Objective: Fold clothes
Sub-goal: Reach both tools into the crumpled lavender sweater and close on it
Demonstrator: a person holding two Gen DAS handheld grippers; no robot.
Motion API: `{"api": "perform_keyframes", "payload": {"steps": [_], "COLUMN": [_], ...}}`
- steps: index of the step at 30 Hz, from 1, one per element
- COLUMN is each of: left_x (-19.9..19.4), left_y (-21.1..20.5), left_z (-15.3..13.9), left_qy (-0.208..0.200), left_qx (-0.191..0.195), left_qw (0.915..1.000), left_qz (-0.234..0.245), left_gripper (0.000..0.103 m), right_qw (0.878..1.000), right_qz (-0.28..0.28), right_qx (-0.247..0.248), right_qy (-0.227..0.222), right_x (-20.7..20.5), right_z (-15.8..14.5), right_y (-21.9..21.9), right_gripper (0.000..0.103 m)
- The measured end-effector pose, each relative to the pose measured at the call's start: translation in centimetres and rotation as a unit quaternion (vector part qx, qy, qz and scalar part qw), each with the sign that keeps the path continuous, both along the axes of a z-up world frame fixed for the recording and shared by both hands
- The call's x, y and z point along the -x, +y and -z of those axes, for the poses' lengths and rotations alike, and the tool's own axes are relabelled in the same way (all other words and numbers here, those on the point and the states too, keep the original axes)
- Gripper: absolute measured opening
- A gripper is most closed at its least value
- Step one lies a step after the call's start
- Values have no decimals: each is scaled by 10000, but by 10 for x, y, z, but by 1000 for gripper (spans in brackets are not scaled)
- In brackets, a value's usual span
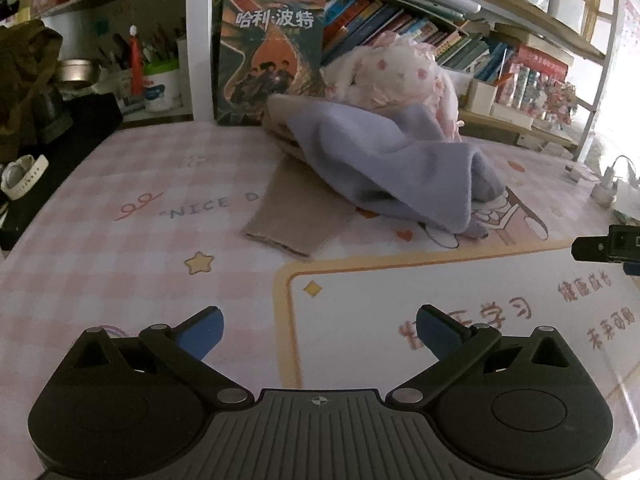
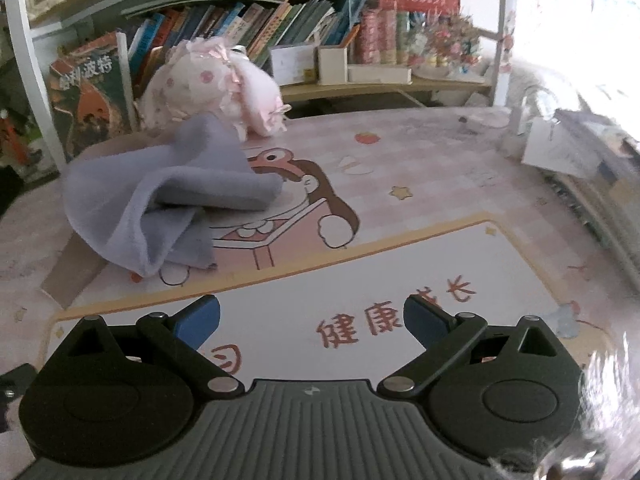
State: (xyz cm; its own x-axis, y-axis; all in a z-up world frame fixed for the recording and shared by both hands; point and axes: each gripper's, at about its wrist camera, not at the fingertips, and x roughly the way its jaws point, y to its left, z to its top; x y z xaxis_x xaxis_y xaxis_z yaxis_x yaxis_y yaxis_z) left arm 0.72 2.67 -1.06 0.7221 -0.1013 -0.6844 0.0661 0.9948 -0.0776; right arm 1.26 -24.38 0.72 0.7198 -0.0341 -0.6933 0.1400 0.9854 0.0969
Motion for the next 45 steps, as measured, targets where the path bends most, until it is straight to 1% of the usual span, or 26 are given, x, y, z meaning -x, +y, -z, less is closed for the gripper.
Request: {"api": "perform_keyframes", "payload": {"steps": [4, 9, 10, 12, 14, 16, 17, 19, 20, 22, 25, 27, 29, 31, 33, 34, 35, 36, 37, 38, 39, 40, 43, 45], "left_x": [-8, -21, -24, -31, -38, -41, -42, -46, -49, -56, -69, -79, -88, -97, -101, -104, -105, -106, -106, -104, -101, -95, -68, -48], "left_y": [-30, -77, -84, -94, -103, -109, -114, -125, -131, -144, -162, -167, -169, -169, -167, -166, -163, -161, -158, -156, -155, -157, -170, -178], "left_z": [-5, -4, -4, -2, -3, -7, -11, -17, -19, -18, -8, 0, 7, 14, 19, 20, 21, 20, 18, 13, 8, 1, -21, -34], "left_qy": [36, 70, 136, 322, 394, 334, 227, -26, -169, -397, -657, -721, -715, -657, -607, -542, -454, -383, -344, -349, -414, -529, -956, -1126], "left_qx": [-70, -665, -664, -543, -525, -555, -668, -1036, -1304, -1876, -2740, -3045, -3192, -3280, -3304, -3259, -3152, -3075, -2968, -2807, -2681, -2603, -2525, -2385], "left_qw": [10000, 9977, 9977, 9979, 9978, 9977, 9972, 9942, 9909, 9811, 9595, 9498, 9450, 9424, 9419, 9439, 9479, 9508, 9543, 9591, 9624, 9640, 9626, 9639], "left_qz": [-35, -81, -96, -129, -124, -176, -239, -289, -295, -244, -64, -13, -23, -29, -23, 1, 36, -23, -73, -90, -127, -116, 200, 371], "left_gripper": [103, 103, 102, 102, 102, 102, 102, 103, 103, 103, 103, 103, 103, 102, 86, 66, 41, 28, 12, 9, 9, 8, 8, 8], "right_qw": [9991, 9934, 9916, 9874, 9832, 9797, 9778, 9738, 9717, 9671, 9601, 9562, 9519, 9458, 9394, 9359, 9327, 9294, 9261, 9227, 9183, 9134, 8939, 8804], "right_qz": [-224, -612, -704, -869, -993, -1049, -1076, -1131, -1158, -1213, -1273, -1258, -1231, -1158, -1091, -1058, -1050, -1052, -1054, -1055, -1068, -1085, -1104, -1069], "right_qx": [-370, -951, -1068, -1292, -1493, -1657, -1739, -1901, -1982, -2144, -2375, -2520, -2677, -2895, -3104, -3208, -3299, -3384, -3470, -3554, -3658, -3770, -4186, -4451], "right_qy": [29, 177, 211, 268, 331, 409, 447, 524, 563, 640, 744, 791, 840, 906, 966, 995, 1014, 1029, 1044, 1058, 1072, 1084, 1159, 1234], "right_x": [-7, -19, -21, -27, -32, -35, -37, -41, -43, -47, -52, -53, -54, -55, -55, -55, -56, -56, -56, -57, -57, -58, -61, -63], "right_z": [0, 5, 6, 8, 10, 12, 13, 16, 17, 19, 22, 23, 24, 26, 28, 28, 29, 29, 30, 30, 31, 31, 34, 37], "right_y": [-16, -43, -48, -58, -66, -73, -76, -82, -85, -92, -101, -106, -111, -117, -123, -126, -128, -129, -131, -132, -133, -133, -132, -130], "right_gripper": [99, 99, 99, 99, 99, 99, 99, 99, 99, 99, 99, 99, 99, 99, 99, 98, 97, 97, 97, 96, 96, 96, 96, 96]}}
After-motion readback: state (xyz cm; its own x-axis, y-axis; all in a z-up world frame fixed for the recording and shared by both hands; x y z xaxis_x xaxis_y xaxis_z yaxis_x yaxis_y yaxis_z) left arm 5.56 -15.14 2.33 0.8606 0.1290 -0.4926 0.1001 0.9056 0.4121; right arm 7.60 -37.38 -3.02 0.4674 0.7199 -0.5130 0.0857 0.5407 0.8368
